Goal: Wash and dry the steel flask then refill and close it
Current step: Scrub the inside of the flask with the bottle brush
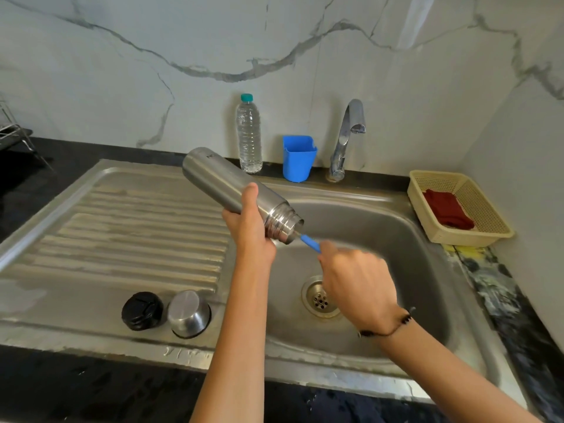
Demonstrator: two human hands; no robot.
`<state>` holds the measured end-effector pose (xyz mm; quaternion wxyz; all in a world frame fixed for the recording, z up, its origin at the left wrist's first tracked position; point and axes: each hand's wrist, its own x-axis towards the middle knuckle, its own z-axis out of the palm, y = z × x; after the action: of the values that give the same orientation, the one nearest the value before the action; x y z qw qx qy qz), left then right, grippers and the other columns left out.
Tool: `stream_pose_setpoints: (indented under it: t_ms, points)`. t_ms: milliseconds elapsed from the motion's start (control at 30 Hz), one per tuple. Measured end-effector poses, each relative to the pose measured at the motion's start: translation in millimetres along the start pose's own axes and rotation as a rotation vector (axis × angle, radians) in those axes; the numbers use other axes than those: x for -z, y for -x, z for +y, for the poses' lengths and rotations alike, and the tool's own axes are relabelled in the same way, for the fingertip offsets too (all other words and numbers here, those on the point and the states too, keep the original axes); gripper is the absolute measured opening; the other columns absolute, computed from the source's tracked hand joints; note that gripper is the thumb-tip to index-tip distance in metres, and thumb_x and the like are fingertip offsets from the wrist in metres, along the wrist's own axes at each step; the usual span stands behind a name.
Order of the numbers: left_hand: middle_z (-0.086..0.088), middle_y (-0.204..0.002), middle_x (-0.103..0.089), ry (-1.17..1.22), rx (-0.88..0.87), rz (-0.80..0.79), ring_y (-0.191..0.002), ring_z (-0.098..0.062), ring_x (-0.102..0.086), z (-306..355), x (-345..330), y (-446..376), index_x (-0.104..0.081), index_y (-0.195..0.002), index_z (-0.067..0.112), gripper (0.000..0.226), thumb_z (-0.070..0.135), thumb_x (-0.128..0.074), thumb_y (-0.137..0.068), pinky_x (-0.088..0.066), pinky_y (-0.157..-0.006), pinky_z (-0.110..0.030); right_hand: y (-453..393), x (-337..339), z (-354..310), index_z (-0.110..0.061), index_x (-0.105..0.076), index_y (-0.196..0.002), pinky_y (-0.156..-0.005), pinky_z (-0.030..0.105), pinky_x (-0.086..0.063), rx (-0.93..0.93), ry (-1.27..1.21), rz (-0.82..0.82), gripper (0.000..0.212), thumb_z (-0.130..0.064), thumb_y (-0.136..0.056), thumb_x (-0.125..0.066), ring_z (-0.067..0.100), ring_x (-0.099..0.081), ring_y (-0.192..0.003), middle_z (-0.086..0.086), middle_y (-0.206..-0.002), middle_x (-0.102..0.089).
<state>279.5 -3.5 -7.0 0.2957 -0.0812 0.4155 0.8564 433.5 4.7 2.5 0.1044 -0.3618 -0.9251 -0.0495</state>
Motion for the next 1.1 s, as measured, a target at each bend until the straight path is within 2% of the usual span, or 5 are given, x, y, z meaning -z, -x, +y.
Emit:
stream_pose_setpoints:
  t_ms: [233,333,633,933,1100]
  points:
    - [-0.008,-0.103,-0.061,-0.02,-0.011,0.019,-0.077,-0.018,-0.065,0.0,-3.3,5.7,-0.042,-0.127,0.008,0.05,0.021,-0.068,-0.085,-0.056,-0.057,-0.029,-5.4,-3.9,-0.5,-0.017,-0.052,-0.08,-0.044,0.031,-0.029,-0.02,-0.04,-0.021,0.01,-0.02,-0.09,-0.053,0.028,-0.041,-0.052,0.006,-0.063,-0.057]
    - [-0.011,-0.105,-0.061,0.021,-0.009,0.019,-0.079,-0.022,-0.065,8.2,1.4,-0.3,-0.044,-0.125,0.008,0.048,0.02,-0.067,-0.085,-0.058,-0.062,-0.033,-0.1,2.9,6.0,-0.017,-0.044,-0.062,-0.056,0.034,-0.039,-0.102,-0.383,-0.19,0.033,-0.027,-0.093,-0.046,0.027,-0.046,-0.061,0.002,-0.06,-0.048]
    - [-0.01,-0.097,-0.061,0.054,0.009,-0.073,-0.072,-0.02,-0.066,8.6,-3.4,-1.2,-0.049,-0.127,0.007,0.045,0.021,-0.065,-0.087,-0.054,-0.056,-0.03,-6.8,32.0,17.2,-0.001,-0.069,-0.093,-0.037,0.016,-0.014,-0.435,-1.277,-0.627,0.025,-0.013,-0.094,-0.048,0.011,-0.018,-0.034,0.006,-0.046,-0.038]
    - [-0.008,-0.095,-0.061,0.048,-0.023,-0.117,-0.075,-0.019,-0.065,12.7,-0.4,-6.6,-0.051,-0.128,0.006,0.046,0.024,-0.064,-0.087,-0.054,-0.06,-0.03,-6.0,33.3,8.5,0.005,-0.066,-0.094,-0.036,0.012,-0.012,-0.477,-1.375,-0.669,0.025,-0.009,-0.094,-0.045,0.009,-0.016,-0.032,0.004,-0.043,-0.035]
    - [-0.007,-0.101,-0.063,-0.042,-0.049,-0.132,-0.081,-0.019,-0.066,7.5,-5.4,-2.8,-0.048,-0.127,0.013,0.043,0.024,-0.064,-0.088,-0.056,-0.063,-0.032,-14.2,24.9,-3.1,0.005,-0.067,-0.086,-0.031,0.015,-0.021,-0.383,-1.075,-0.424,0.023,-0.012,-0.091,-0.052,0.009,-0.027,-0.026,0.003,-0.04,-0.042]
